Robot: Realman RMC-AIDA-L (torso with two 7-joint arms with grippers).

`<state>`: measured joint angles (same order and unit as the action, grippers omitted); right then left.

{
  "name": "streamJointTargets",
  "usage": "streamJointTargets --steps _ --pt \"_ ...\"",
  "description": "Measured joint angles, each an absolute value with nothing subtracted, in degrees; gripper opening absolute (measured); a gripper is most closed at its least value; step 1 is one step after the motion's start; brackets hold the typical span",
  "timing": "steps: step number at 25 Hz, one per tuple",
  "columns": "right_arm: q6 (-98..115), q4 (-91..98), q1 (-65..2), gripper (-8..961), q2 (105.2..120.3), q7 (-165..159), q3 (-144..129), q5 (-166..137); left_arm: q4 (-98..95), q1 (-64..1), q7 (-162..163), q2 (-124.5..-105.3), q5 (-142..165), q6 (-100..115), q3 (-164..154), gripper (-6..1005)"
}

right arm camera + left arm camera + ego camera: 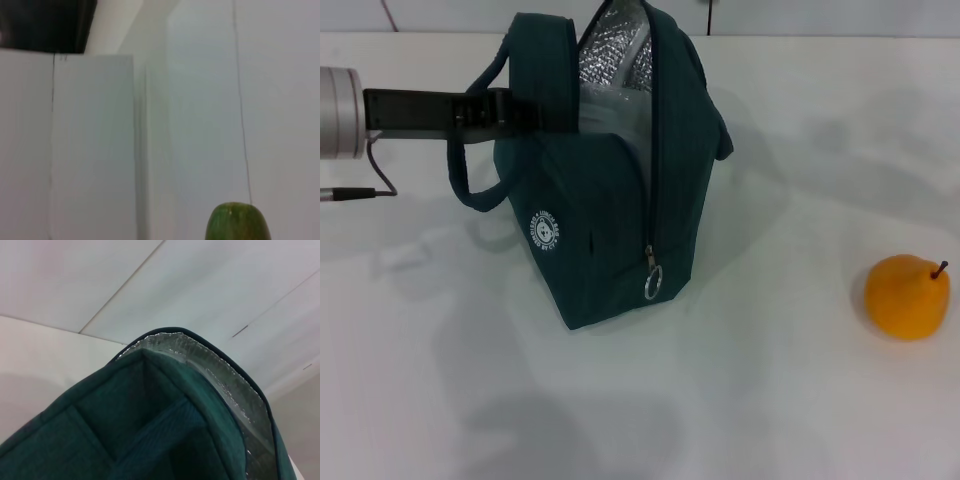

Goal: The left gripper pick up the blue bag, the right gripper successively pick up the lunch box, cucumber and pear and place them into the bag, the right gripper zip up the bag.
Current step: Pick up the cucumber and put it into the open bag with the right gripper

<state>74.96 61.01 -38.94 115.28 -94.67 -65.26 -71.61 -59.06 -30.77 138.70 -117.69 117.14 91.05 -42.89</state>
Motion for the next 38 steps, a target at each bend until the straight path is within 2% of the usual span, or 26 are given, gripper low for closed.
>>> streamJointTargets --steps 10,20,38 --pt "81.6 41.7 -44.5 539 115.41 -90.3 -63.7 -69.8 -59.1 -31.1 138.6 -118.01 117.1 91.1 -42.9 50" --pt "79.9 32.5 -49.2 539 116.1 -85.3 -70.4 -69.8 -59.0 -30.9 138.6 -118.13 117.2 91.1 -42.9 50" --pt "75.4 31.9 -47.6 540 116.19 -79.0 -76.6 -69.6 -57.0 -30.8 137.6 -117.72 117.3 90.3 -42.2 50"
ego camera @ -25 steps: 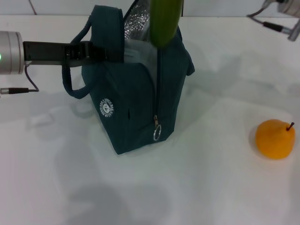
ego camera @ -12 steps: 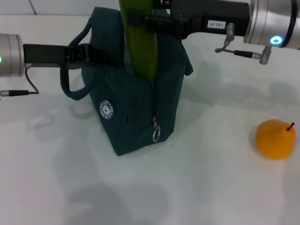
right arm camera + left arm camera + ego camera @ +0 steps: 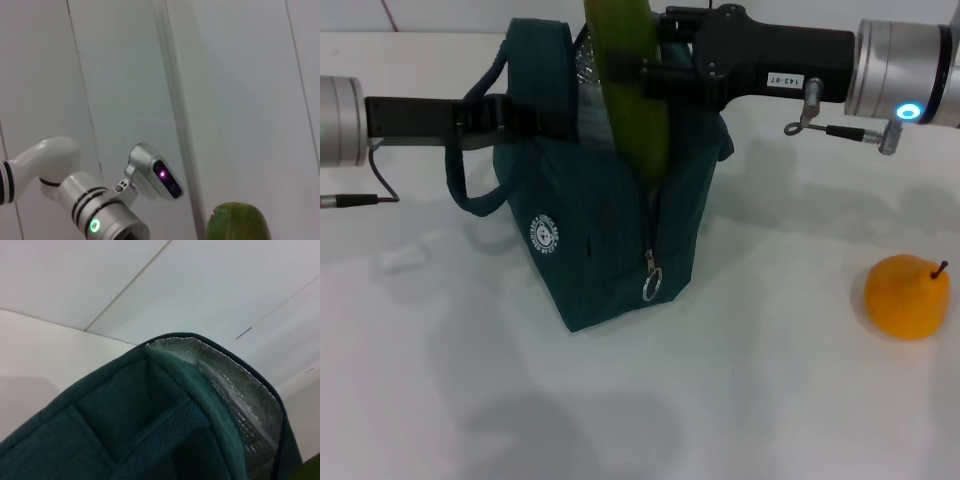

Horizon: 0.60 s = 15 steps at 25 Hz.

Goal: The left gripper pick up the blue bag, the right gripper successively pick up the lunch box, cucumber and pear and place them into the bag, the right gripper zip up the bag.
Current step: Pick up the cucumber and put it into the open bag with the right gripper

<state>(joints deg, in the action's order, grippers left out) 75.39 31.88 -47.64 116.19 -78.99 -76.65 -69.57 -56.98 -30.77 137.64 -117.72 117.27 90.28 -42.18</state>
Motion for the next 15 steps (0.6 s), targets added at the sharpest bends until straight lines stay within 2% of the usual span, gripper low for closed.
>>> streamJointTargets --steps 15 --pt "73.3 31.4 -47.1 540 116.19 -77.0 -76.6 -69.5 -56.9 -30.9 137.6 -117.72 117.2 89.9 -42.2 50"
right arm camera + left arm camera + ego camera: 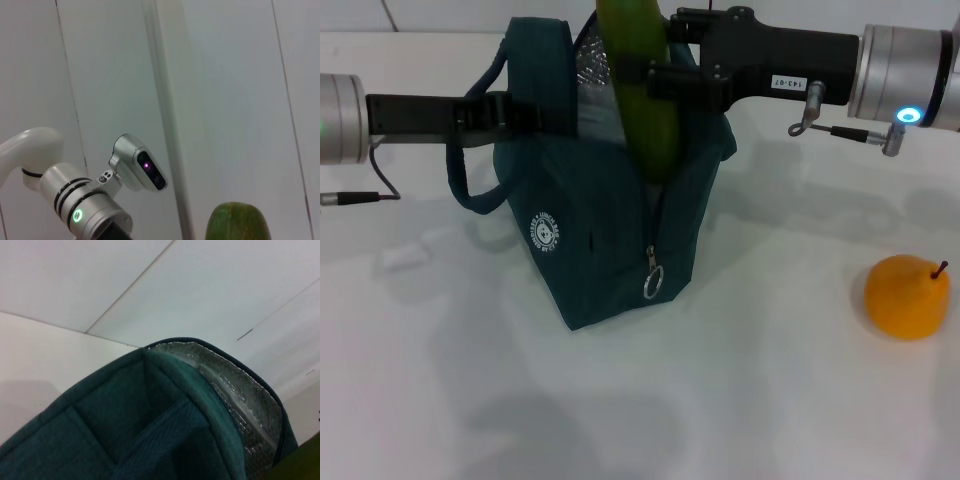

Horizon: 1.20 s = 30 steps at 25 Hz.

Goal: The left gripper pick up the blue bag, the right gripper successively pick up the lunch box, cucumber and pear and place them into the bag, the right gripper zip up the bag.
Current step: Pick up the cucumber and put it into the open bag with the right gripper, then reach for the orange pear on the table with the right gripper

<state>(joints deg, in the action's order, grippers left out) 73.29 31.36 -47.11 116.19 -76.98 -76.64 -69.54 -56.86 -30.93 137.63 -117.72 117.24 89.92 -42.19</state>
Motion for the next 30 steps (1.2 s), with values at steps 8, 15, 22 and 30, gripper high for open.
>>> streamJointTargets --steps 8,15,22,30 --pt "72.7 31.2 -47.3 587 116.19 -76.8 -77.1 -69.5 -56.9 -30.9 137.6 -117.85 117.2 89.6 -42.2 50" --pt "71.7 30.0 -47.5 640 116.19 -77.1 -78.4 -67.8 -56.9 -30.9 137.6 -117.91 117.2 89.6 -42.2 50" --pt "71.4 29.9 -47.4 712 116.19 -77.1 -78.8 -67.3 -56.9 -30.8 137.6 -117.89 117.2 89.6 -42.2 50" --pt "74.5 38.2 -42.4 763 114.98 -77.7 -78.2 -67.5 -56.8 -29.3 137.6 -117.62 117.2 89.6 -42.2 50"
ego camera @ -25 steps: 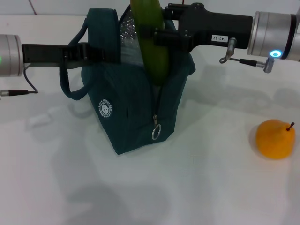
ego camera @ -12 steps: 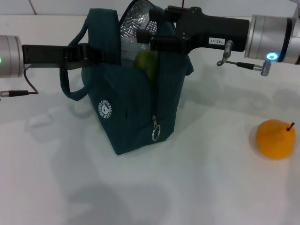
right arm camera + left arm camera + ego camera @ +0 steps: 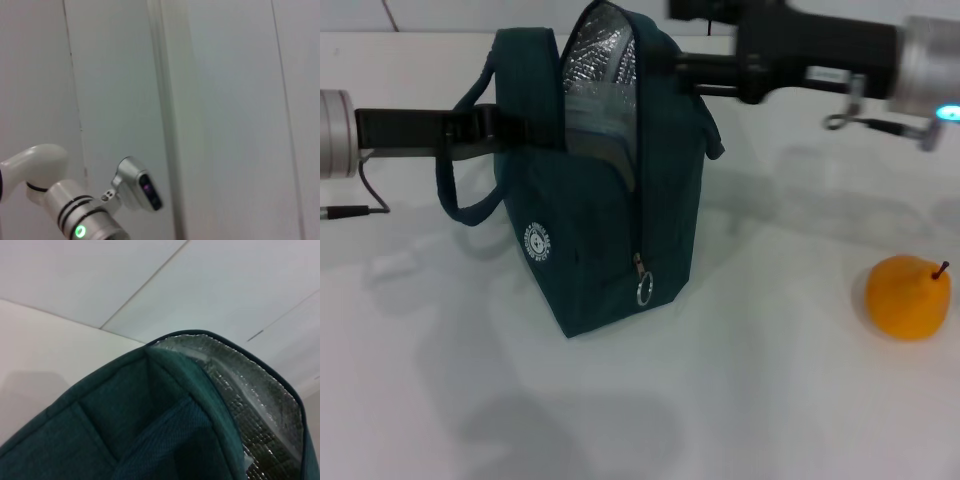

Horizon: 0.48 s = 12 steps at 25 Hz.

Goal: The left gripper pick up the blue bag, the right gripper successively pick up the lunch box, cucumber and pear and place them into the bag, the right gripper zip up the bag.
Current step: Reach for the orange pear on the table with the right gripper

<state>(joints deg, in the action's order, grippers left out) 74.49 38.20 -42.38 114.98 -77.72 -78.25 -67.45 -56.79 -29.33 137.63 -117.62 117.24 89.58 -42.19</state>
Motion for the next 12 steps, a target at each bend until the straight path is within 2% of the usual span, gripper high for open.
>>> streamJointTargets --steps 3,4,5,6,9,12 --pt "74.6 47.5 -35.4 759 113.04 -78.8 -78.2 -68.3 -56.8 -28.8 137.3 -117.62 117.2 89.6 -41.5 50" --pt "74.9 51.2 -32.1 758 111.63 -80.1 -78.2 -69.5 -56.8 -28.7 137.2 -117.68 117.2 89.6 -41.1 50" --pt "74.9 51.2 -32.1 757 111.63 -80.1 -78.2 -69.5 -56.8 -28.6 137.0 -117.77 117.2 89.6 -40.5 50" --pt "75.5 53.5 -29.7 756 110.45 -81.7 -77.7 -70.8 -56.8 -28.6 136.9 -117.8 117.2 89.6 -40.3 50" --pt "79.4 56.0 -26.2 754 108.68 -85.4 -73.9 -75.1 -56.8 -28.5 136.9 -117.86 117.2 89.7 -40.1 50" --pt "88.2 56.1 -24.0 755 108.64 -87.7 -64.8 -82.1 -56.8 -28.5 136.8 -118.01 117.2 89.7 -40.1 50"
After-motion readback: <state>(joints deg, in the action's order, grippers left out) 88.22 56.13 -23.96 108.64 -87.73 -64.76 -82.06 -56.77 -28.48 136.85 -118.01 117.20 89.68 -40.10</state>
